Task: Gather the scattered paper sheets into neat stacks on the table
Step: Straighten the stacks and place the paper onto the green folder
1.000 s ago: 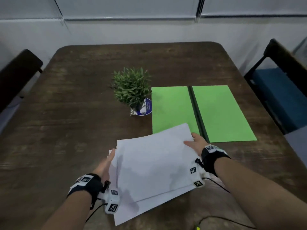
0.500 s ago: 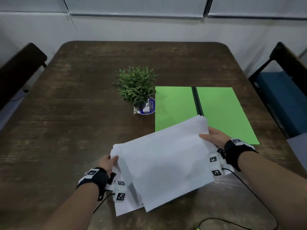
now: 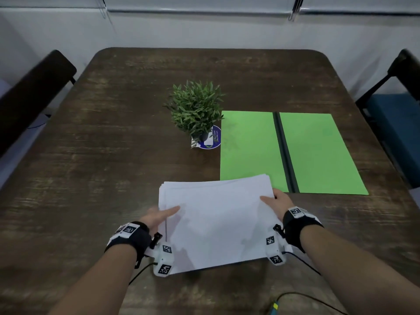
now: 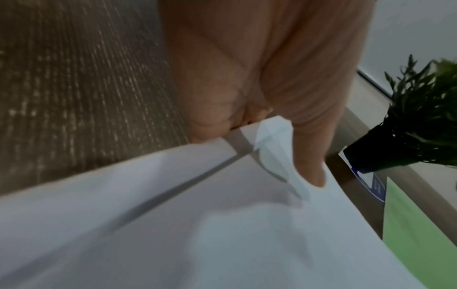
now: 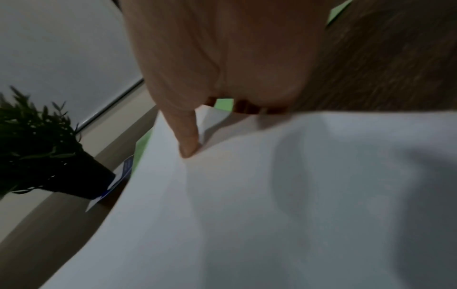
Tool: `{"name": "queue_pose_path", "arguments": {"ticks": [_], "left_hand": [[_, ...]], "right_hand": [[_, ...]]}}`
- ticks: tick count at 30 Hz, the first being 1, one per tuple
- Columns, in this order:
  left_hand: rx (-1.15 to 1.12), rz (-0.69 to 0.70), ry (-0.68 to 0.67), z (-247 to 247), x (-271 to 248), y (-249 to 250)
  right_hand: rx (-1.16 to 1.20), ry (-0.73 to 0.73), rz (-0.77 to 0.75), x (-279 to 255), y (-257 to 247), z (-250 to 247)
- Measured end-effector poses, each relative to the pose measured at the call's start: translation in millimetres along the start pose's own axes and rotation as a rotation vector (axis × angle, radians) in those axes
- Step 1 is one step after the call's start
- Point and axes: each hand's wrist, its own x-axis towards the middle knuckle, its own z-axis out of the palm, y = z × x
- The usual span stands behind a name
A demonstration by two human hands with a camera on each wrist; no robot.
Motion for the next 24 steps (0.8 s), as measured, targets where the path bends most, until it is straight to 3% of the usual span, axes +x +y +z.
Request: {"name": "queue_pose_path", "arguments": {"ticks": [3, 7, 13, 16, 20, 24], "left_hand": [[-0.097, 0.109, 0.056, 13.7, -1.5, -1.9], [-0.115, 0.198, 0.117, 19.1, 7.6, -8.5], [-0.254, 0.364, 0.025, 28.9, -25.0, 3.1], [-0.28, 0.431, -0.03, 25.8, -41.5, 13.7], [-0.312, 0.543, -0.092, 22.1, -61.8, 36.6], [-0.291, 0.694, -0.076, 25.3, -84.9, 64.0]], "right_hand": [[-0.284, 0.027, 0.115, -2.0, -5.7, 3.0], [-0.019, 0.007, 0.181, 2.5, -3.1, -1.0], [-0.021, -0.181, 0.271, -6.3, -5.4, -18.5], [0.019, -0.15, 0.154, -15.9, 1.0, -30.6], [0.307, -0.114, -0.011, -48.8, -21.3, -48.7], [0.536, 0.056, -0.141, -56.3, -44.7, -62.4]]}}
